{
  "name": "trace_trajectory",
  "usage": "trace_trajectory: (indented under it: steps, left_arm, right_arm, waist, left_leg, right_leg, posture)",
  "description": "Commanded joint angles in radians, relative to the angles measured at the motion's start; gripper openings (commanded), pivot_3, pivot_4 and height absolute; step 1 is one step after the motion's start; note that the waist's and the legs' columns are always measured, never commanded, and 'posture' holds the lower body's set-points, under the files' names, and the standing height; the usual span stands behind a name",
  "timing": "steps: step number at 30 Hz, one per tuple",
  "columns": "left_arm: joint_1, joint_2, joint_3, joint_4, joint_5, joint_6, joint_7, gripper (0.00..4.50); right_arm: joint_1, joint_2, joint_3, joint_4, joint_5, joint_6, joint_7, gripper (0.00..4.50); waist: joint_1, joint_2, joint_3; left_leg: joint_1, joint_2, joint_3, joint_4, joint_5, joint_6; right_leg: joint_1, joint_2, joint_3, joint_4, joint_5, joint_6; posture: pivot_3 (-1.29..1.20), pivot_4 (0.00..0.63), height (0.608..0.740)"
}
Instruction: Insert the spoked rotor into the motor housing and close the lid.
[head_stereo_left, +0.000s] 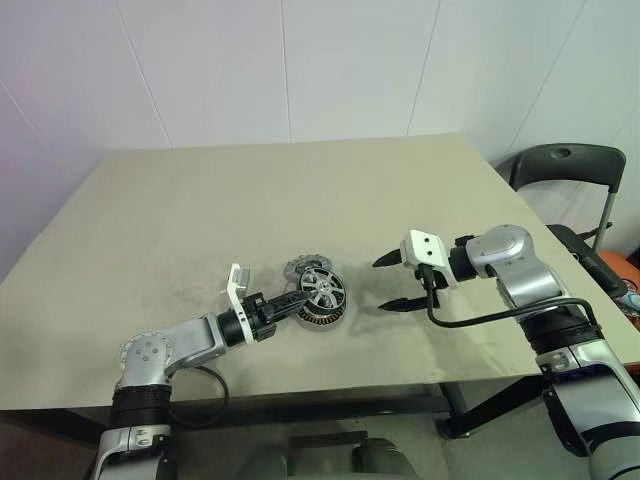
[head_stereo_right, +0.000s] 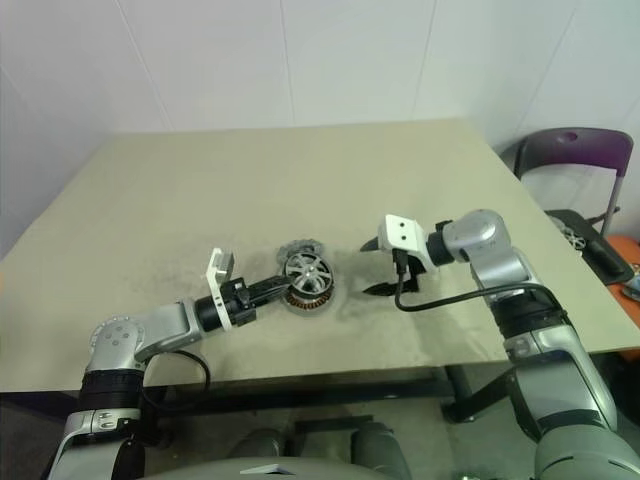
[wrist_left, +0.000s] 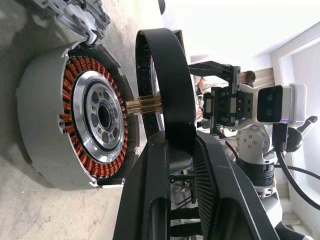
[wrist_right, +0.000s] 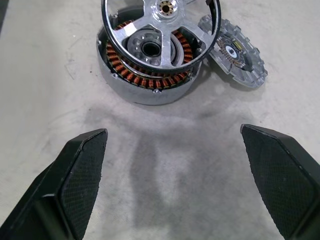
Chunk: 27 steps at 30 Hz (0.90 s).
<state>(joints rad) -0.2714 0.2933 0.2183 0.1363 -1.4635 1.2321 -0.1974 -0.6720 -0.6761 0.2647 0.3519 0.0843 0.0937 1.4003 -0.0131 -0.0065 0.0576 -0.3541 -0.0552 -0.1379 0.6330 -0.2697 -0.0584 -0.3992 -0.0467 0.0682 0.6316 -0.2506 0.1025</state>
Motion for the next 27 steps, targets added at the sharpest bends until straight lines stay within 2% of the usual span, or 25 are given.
trace_trajectory:
  steps: [1,14,24,27]
  left_arm:
    - [-0.016,0.001,0.023,-0.006,-0.002,0.0,-0.022,0.35]
    - [-0.022,0.006,0.028,0.011,0.03,0.003,-0.047,0.35]
    - [-0.031,0.039,0.03,-0.021,0.043,0.029,-0.04,3.64]
    - [-0.03,0.078,0.018,-0.059,0.058,0.052,-0.044,3.64]
  right_arm:
    - [-0.008,-0.004,-0.043,-0.045,0.045,0.031,0.007,4.5]
    - [-0.013,-0.01,-0.048,-0.068,0.079,0.083,0.01,4.5]
    - [-0.019,-0.007,-0.046,-0.061,0.076,0.074,0.009,4.5]
    - [-0.02,-0.006,-0.045,-0.059,0.076,0.073,0.011,4.5]
  waist:
    - [0.0,0.0,0.0]
    - [0.0,0.0,0.0]
    - [-0.001,0.0,0.0]
    - [-0.001,0.0,0.0]
  left_leg:
    - [0.0,0.0,0.0,0.0,0.0,0.0]
    - [0.0,0.0,0.0,0.0,0.0,0.0]
    - [0.0,0.0,0.0,0.0,0.0,0.0]
    - [0.0,0.0,0.0,0.0,0.0,0.0]
  right_leg:
    - [0.0,0.0,0.0,0.0,0.0,0.0]
    - [0.0,0.0,0.0,0.0,0.0,0.0]
    - [0.0,0.0,0.0,0.0,0.0,0.0]
    - [0.0,0.0,0.0,0.0,0.0,0.0]
  posture:
    - [0.0,0.0,0.74]
    - [0.0,0.0,0.74]
    - [0.0,0.0,0.74]
    - [0.0,0.0,0.74]
